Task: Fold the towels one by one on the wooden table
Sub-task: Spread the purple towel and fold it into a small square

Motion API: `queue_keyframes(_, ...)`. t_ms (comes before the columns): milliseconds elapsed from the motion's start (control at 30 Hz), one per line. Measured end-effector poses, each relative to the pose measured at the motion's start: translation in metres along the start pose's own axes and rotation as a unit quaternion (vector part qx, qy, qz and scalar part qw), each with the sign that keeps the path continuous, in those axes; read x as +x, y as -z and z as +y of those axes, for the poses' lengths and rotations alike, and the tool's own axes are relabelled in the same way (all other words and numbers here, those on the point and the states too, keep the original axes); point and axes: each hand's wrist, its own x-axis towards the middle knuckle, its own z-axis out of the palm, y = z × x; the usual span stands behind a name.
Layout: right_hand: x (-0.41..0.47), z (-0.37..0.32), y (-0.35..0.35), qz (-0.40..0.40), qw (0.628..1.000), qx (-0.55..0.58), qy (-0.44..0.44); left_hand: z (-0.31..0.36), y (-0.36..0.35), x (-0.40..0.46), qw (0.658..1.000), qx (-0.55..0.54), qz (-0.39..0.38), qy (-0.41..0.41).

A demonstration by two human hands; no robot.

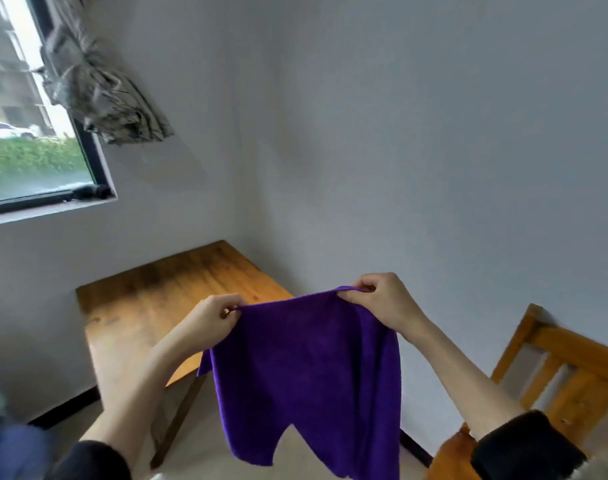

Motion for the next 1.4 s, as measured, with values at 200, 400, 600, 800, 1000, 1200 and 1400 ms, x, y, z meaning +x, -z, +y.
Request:
queue_keyframes(200,0.046,-0.041,-0.109,-0.014,0.998,0.01,0.056,-0.068,0.048,-0.037,0.999,-0.033,0.031,0.03)
queue_keyframes(400,0.088,-0.045,-0.187,0.023,0.998,-0.031,0.058,-0.123,0.1,-0.043,0.955,0.029,0.291,0.049)
queue_keyframes(600,0.129,-0.019,-0.229,-0.02,0.999,0.019,0.04,-0.159,0.124,-0.047,0.916,0.008,0.391,0.085)
queue_keyframes(800,0.184,0.01,-0.222,-0.14,0.989,0.039,0.026,-0.198,0.134,-0.041,0.88,0.016,0.427,0.21)
queue_keyframes(1000,0.233,0.015,-0.207,-0.293,0.955,-0.02,0.035,-0.226,0.124,-0.023,0.888,0.07,0.368,0.267)
queue_keyframes(1200,0.277,0.033,-0.225,-0.234,0.962,-0.12,0.07,-0.252,0.107,-0.005,0.909,0.083,0.252,0.322)
queue_keyframes(1400,0.327,0.049,-0.27,-0.129,0.973,-0.18,0.057,-0.304,0.104,0.027,0.898,0.034,0.257,0.355)
